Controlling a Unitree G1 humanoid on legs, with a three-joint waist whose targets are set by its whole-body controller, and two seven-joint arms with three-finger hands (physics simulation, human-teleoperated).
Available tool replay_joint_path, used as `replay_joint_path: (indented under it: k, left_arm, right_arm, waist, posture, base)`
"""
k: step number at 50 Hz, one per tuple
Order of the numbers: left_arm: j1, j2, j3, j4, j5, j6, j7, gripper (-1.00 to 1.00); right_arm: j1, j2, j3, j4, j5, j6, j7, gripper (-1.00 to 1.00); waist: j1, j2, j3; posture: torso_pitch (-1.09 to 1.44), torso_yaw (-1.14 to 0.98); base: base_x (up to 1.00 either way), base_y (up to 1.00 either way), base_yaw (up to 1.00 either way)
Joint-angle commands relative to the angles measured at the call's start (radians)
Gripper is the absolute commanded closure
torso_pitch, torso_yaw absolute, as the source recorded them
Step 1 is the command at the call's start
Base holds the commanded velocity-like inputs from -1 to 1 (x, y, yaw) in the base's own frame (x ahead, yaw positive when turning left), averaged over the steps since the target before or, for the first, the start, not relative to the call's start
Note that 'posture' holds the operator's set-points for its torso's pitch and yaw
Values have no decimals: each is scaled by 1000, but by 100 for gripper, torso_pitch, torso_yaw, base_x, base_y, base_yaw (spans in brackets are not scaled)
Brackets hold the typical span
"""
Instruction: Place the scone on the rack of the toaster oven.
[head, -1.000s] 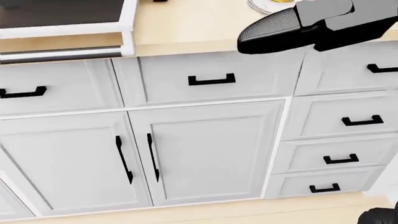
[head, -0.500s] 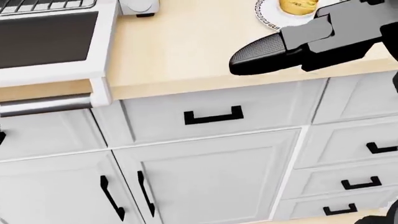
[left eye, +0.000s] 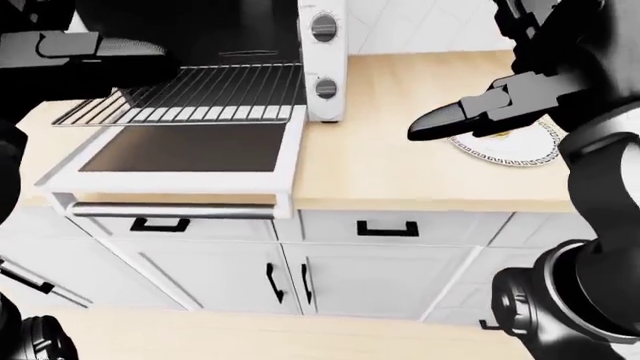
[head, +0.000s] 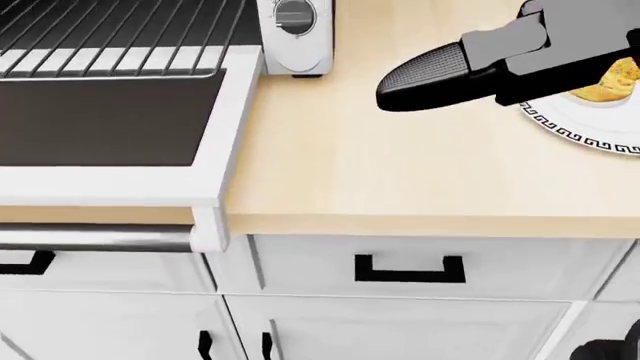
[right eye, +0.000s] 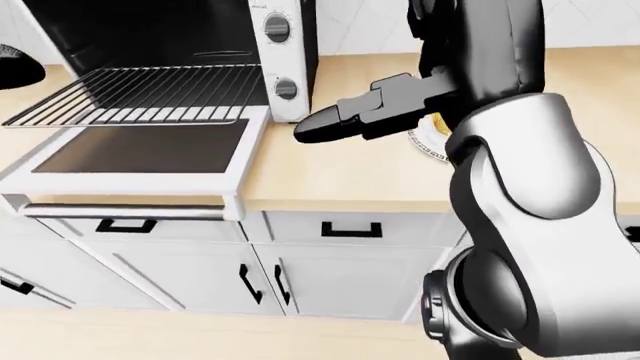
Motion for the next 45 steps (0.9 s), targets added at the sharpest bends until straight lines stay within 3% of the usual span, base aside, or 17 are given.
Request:
replay_joint_path:
  k: [1,3,6,10,11,13,17,20,29,30,31,35,36,37,39,41,45]
  left_arm:
    - [-30,17,16,-13,-1,-34,2,-100]
    - [-24,11,10,-15,5,-40,1,-100]
    - [-26,14,15,-13,-1,-36,2,-100]
    - [-15,14,20,-22,-7,-38,6,-100]
    - [-12,15,23,-22,-9,-39,6,-100]
    - [-11,18,23,-21,-12,-41,7,-100]
    - [4,13,21,-27,-4,-49,3,-100]
    - [-1,17,24,-25,-9,-46,7,-100]
    - [7,22,28,-32,-25,-47,18,-100]
    - [9,20,25,-31,-22,-50,17,-100]
    - [11,20,25,-31,-20,-51,15,-100]
    - [3,22,21,-27,-21,-50,18,-100]
    - [4,19,20,-27,-19,-51,18,-100]
    - [3,19,20,-27,-18,-51,17,-100]
    - [3,22,23,-24,-18,-51,13,-100]
    - [16,16,25,-28,-11,-56,9,-100]
    - [23,13,30,-33,-9,-55,7,-100]
  right_arm:
    - [-28,-11,-27,-16,-21,-35,-2,-100]
    - [-28,-5,-23,-12,-24,-35,0,-100]
    - [-44,-6,-26,-11,-26,-23,5,-100]
    - [-32,0,-21,-18,-33,-26,5,-100]
    - [-29,1,-21,-17,-35,-29,6,-100]
    - [-20,5,-11,-14,-41,-40,7,-100]
    - [-21,8,-15,-19,-48,-33,12,-100]
    - [-17,14,-14,-22,-53,-34,11,-100]
    - [-15,26,-16,-28,-60,-38,18,-100]
    - [-19,28,-18,-27,-59,-37,18,-100]
    - [-21,27,-16,-25,-59,-36,18,-100]
    - [-31,21,-21,-20,-55,-30,21,-100]
    - [-32,19,-19,-25,-55,-25,21,-100]
    - [-37,16,-20,-25,-55,-22,21,-100]
    - [-36,11,-22,-20,-56,-27,23,-100]
    - [-35,7,-26,-22,-57,-23,23,-100]
    - [-31,-1,-29,-29,-56,-11,27,-100]
  waist:
    - [-7,11,-25]
    - [-6,-10,-4]
    - [7,-53,-10]
    - [2,-19,-12]
    - [0,-19,-35]
    - [-2,-15,-5]
    - [-8,-3,-12]
    - [-20,49,5]
    - [-23,1,-13]
    - [-19,8,-41]
    - [-10,3,-11]
    - [-3,8,-4]
    - [-3,-2,27]
    - [-3,-2,0]
    - [-3,-45,-6]
    - [-3,-18,-5]
    - [-6,-21,2]
  posture:
    - [0,0]
    - [0,0]
    - [0,0]
    - [0,0]
    - [0,0]
    - [0,0]
    - [0,0]
    - [0,0]
    - [0,0]
    - [0,0]
    - [0,0]
    - [0,0]
    - [0,0]
    - [0,0]
    - [0,0]
    - [0,0]
    - [0,0]
  base:
    - [6,19,0]
    - [3,3,0]
    - [0,0,0]
    - [1,0,0]
    - [23,0,0]
    - [25,0,0]
    - [25,0,0]
    - [18,0,0]
    - [0,0,0]
    - [26,0,0]
    - [26,0,0]
    - [40,0,0]
    - [0,0,0]
    - [0,0,0]
    - [0,0,0]
    - [0,0,0]
    - [0,0,0]
